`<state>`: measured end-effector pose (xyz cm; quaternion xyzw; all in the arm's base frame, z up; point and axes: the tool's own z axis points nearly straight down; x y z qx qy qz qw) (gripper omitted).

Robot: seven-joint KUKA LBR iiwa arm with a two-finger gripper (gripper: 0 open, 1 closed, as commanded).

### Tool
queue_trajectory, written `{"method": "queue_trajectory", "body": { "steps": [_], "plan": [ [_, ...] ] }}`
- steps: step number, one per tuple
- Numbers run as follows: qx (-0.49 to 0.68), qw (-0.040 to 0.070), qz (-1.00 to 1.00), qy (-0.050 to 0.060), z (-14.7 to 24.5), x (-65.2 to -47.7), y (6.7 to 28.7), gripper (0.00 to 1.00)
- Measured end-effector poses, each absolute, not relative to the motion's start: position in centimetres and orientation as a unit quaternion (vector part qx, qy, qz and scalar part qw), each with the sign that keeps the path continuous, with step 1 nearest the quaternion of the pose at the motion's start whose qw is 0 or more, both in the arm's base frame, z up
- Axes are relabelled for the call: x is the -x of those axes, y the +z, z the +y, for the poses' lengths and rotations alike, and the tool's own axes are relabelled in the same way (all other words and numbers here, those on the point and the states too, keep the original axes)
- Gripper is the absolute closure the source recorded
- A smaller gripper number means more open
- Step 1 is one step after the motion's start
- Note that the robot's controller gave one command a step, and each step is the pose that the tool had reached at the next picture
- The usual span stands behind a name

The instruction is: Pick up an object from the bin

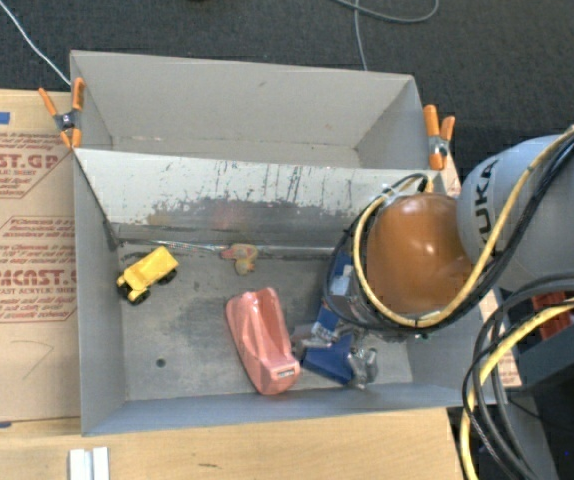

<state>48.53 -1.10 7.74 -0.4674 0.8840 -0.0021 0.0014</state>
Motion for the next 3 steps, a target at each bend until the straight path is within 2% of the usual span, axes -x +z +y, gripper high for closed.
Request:
{"method": "queue_trajectory", "body": {
  "steps": [2, 3],
  "plan": [
    [0.467, 0.001, 0.884, -0.002, -1.1, -48.5, 7.7, 1.0],
    [0.555, 0.0, 0.832, 0.0, -8.3, -48.4, 7.2, 1.0]
  ]
}}
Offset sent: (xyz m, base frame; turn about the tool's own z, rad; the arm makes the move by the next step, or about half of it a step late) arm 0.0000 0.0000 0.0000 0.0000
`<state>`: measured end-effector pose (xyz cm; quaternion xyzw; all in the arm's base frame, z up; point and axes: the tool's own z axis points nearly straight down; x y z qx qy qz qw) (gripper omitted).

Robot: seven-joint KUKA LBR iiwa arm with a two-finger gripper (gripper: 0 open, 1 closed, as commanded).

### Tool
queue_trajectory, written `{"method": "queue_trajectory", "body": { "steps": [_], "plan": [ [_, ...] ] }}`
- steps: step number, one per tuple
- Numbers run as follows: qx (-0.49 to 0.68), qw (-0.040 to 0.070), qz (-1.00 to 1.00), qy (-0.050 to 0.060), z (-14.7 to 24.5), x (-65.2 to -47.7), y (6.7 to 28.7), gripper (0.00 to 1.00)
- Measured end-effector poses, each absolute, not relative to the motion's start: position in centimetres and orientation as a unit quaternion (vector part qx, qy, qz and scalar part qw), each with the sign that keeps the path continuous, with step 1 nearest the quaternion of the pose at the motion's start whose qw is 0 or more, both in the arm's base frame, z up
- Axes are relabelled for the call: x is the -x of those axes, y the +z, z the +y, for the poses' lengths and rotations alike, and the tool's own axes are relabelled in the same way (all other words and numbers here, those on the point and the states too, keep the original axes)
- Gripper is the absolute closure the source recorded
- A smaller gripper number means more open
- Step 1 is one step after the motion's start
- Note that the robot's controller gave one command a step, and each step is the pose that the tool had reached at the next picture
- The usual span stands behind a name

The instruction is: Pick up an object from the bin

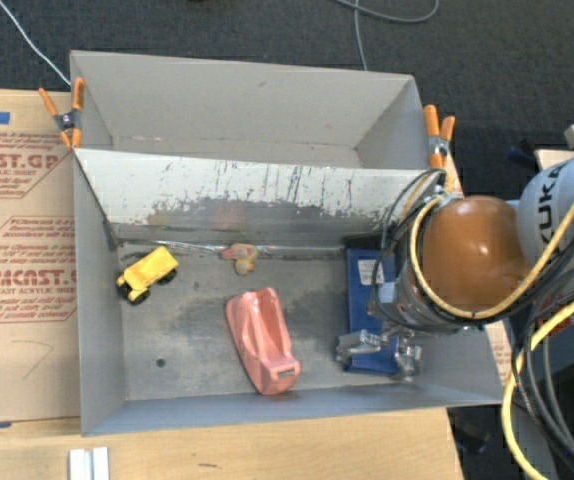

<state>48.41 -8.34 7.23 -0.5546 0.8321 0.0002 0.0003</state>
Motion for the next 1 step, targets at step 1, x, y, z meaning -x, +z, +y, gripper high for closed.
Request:
{"method": "queue_trajectory", "body": {
  "steps": [1],
  "plan": [
    [0.555, 0.0, 0.832, 0.0, -8.33, -48.41, 7.22, 1.0]
  ]
}}
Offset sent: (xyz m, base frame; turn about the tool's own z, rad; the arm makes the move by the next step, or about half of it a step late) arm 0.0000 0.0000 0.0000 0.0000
